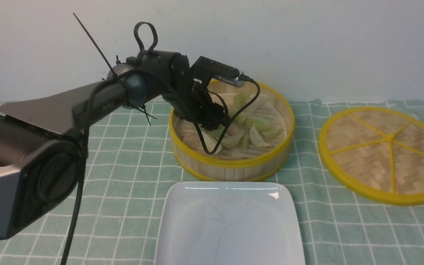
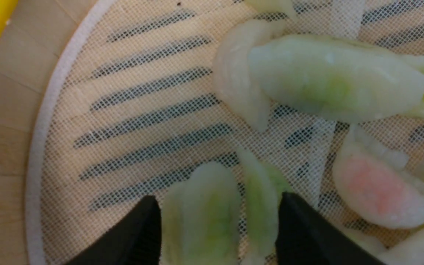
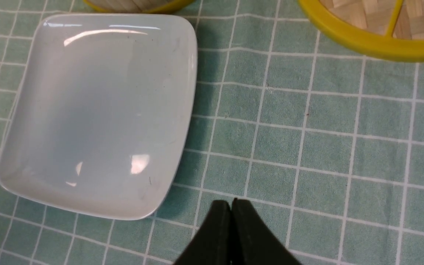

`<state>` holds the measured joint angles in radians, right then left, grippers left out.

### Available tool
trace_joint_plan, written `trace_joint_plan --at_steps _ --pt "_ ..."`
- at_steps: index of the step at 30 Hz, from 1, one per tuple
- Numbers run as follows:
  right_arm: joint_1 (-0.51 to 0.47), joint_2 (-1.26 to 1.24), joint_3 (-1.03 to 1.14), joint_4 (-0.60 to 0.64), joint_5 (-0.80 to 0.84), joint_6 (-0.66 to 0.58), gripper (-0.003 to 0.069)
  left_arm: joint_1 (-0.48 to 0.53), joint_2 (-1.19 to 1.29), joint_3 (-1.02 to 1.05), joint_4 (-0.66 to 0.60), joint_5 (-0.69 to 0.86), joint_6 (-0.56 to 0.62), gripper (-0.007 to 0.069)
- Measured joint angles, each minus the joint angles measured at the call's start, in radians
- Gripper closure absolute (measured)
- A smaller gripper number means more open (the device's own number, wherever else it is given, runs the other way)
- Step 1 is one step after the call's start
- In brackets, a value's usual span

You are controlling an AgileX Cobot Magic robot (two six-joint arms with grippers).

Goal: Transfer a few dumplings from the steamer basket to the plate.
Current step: Use the left arm to grab a dumpling from the steamer

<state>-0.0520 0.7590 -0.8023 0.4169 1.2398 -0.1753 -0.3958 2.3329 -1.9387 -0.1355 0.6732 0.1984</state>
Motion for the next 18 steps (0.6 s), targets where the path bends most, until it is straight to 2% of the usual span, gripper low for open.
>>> trace_joint_plan --at_steps 2,3,4,5,6,7,10,18 --pt "0.000 0.000 0.000 0.000 0.000 0.000 0.0672 -0.001 0.000 -0.003 0.002 0.003 -0.010 0.0328" --pt "0.000 0.000 0.000 0.000 0.000 0.000 0.0672 -0.001 0.000 -0.007 0.003 0.007 -0.017 0.0388" --pt "0.000 0.000 0.000 0.000 0.000 0.000 0.0672 -0.001 0.000 -0.007 0.004 0.008 -0.017 0.0398" --pt "0.000 0.000 0.000 0.000 0.000 0.000 0.0672 0.000 0.000 -0.009 0.011 0.011 -0.020 0.0482" --pt "0.000 0.000 0.000 0.000 0.001 0.000 0.0672 0.001 0.000 -0.009 0.012 0.011 -0.021 0.0492" --pt "0.000 0.000 0.000 0.000 0.005 0.000 0.0672 0.003 0.000 -0.010 0.017 0.015 -0.025 0.0564" --pt "0.000 0.000 0.000 0.000 0.010 0.000 0.0672 0.004 0.002 -0.026 0.020 0.041 -0.028 0.0580" --pt "0.000 0.000 0.000 0.005 0.014 0.000 0.0672 0.009 0.030 -0.201 0.020 0.283 -0.035 0.0624"
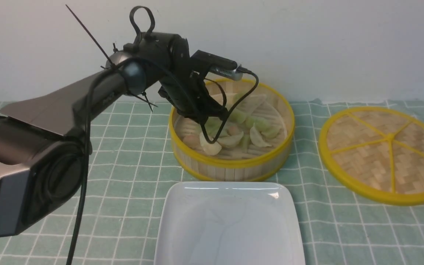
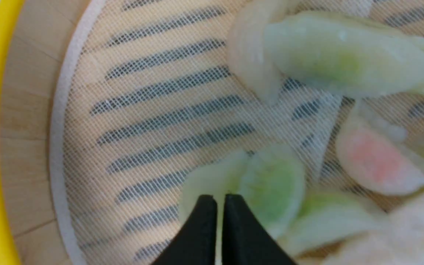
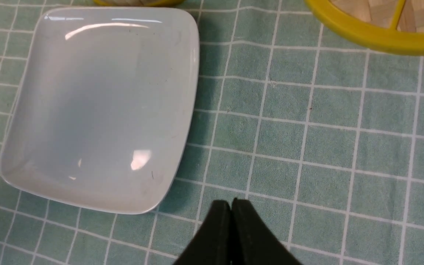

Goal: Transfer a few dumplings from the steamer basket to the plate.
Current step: Use the left arm to grab a dumpling from the steamer

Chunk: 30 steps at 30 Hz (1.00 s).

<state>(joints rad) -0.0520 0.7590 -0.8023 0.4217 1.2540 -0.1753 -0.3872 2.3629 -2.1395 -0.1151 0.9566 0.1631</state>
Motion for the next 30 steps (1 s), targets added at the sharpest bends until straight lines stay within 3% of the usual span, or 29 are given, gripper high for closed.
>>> trace_joint_plan --at_steps 7,15,18,20,21,22,26,30 --pt "0.000 0.000 0.000 0.000 0.000 0.000 0.0672 0.000 0.000 -0.128 -0.003 0.107 0.000 0.0631" --pt "0.000 0.000 0.000 0.000 0.000 0.000 0.0672 0.000 0.021 -0.139 -0.002 0.064 0.009 0.0610" --pt "0.000 0.000 0.000 0.000 0.000 0.000 0.0672 0.000 0.043 -0.139 -0.001 0.030 0.011 0.0564" --pt "0.000 0.000 0.000 0.000 0.000 0.000 0.0672 0.000 0.062 -0.139 -0.001 0.004 0.011 0.0494" --pt "0.000 0.000 0.000 0.000 0.000 0.000 0.0672 0.000 0.080 -0.139 -0.001 -0.008 0.011 0.0416" --pt "0.000 0.000 0.000 0.000 0.000 0.000 0.0672 0.000 0.082 -0.139 -0.001 -0.010 0.011 0.0407" --pt "0.000 0.000 0.000 0.000 0.000 0.000 0.0672 0.000 0.116 -0.139 -0.001 -0.033 0.013 0.0241" --pt "0.000 0.000 0.000 0.000 0.000 0.000 0.0672 0.000 0.138 -0.139 -0.001 -0.075 -0.014 0.0176"
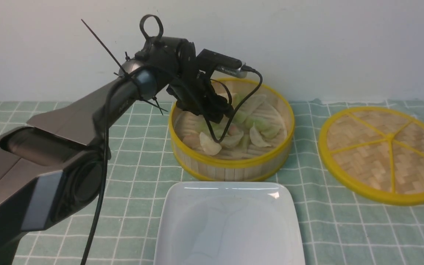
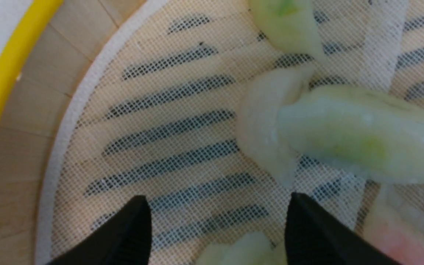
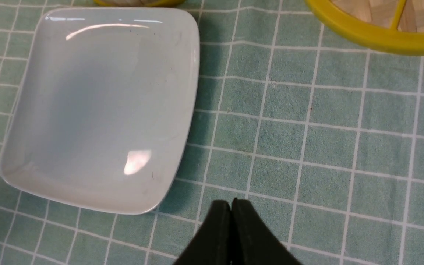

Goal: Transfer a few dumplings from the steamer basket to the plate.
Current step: Use the left arm to grab a dumpling from the steamer

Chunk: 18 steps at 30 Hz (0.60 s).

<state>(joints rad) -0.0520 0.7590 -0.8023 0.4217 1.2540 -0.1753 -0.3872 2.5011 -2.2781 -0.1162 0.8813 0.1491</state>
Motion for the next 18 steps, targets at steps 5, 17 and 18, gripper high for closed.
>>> trace_joint_plan --at_steps 5,17,18 --pt "0.000 0.000 0.000 0.000 0.000 0.000 0.0672 0.000 0.011 -0.002 -0.002 0.000 -0.040 0.0230" --pt "0.000 0.000 0.000 0.000 0.000 0.000 0.0672 0.000 -0.007 -0.010 0.017 0.139 -0.102 0.0391" --pt "0.000 0.000 0.000 0.000 0.000 0.000 0.0672 0.000 -0.011 -0.009 0.018 0.147 -0.102 0.0391"
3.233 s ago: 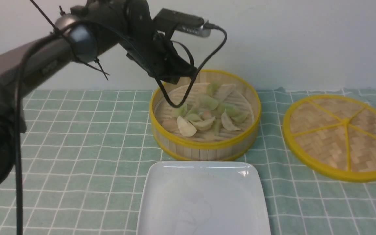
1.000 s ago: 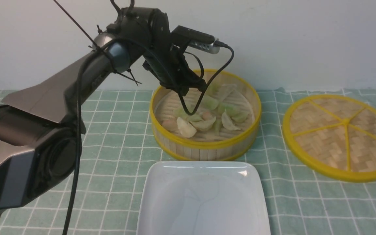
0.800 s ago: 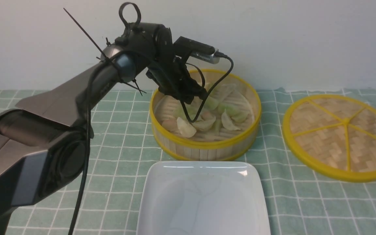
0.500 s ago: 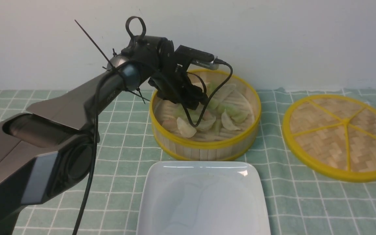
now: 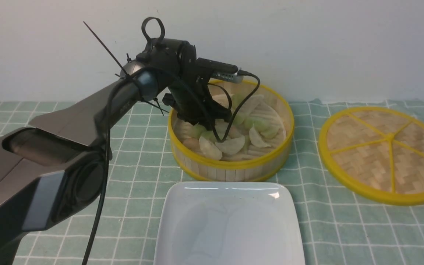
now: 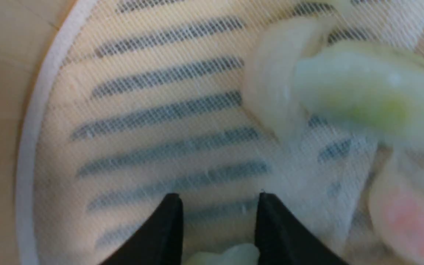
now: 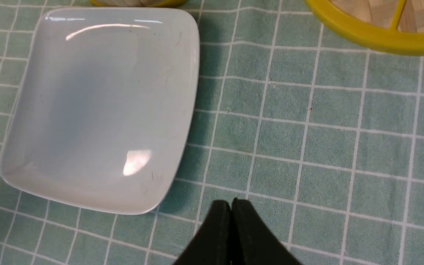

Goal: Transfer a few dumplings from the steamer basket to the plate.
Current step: Use the left arm to grab a dumpling from the steamer, then use the left arm to put the dumpling into the plate

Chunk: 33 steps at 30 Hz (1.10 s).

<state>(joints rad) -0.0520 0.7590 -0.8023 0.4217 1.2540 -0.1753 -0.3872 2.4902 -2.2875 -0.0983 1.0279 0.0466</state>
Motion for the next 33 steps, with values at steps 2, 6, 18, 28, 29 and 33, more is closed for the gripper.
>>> trace_joint_plan --at_steps 2,6,18,28,29,33 --pt "0.000 0.000 0.000 0.000 0.000 0.000 0.0672 0.000 -0.043 0.003 0.007 0.038 0.000 0.0391" --pt "0.000 0.000 0.000 0.004 0.000 -0.001 0.0672 0.000 -0.159 0.003 0.018 0.112 0.025 0.0393" --pt "0.000 0.201 -0.261 0.075 0.011 -0.048 0.0672 -0.007 -0.530 0.213 -0.129 0.207 0.094 0.0400" --pt "0.044 0.525 -0.476 0.094 0.000 -0.201 0.0671 -0.166 -0.748 0.883 -0.168 0.018 0.107 0.0401" --pt "0.064 0.564 -0.497 0.086 -0.007 -0.213 0.0670 -0.180 -0.751 0.926 -0.172 -0.015 0.104 0.0401" --pt "0.194 0.744 -0.607 0.030 -0.095 -0.240 0.0668 -0.228 -0.726 1.075 -0.193 -0.136 0.086 0.0403"
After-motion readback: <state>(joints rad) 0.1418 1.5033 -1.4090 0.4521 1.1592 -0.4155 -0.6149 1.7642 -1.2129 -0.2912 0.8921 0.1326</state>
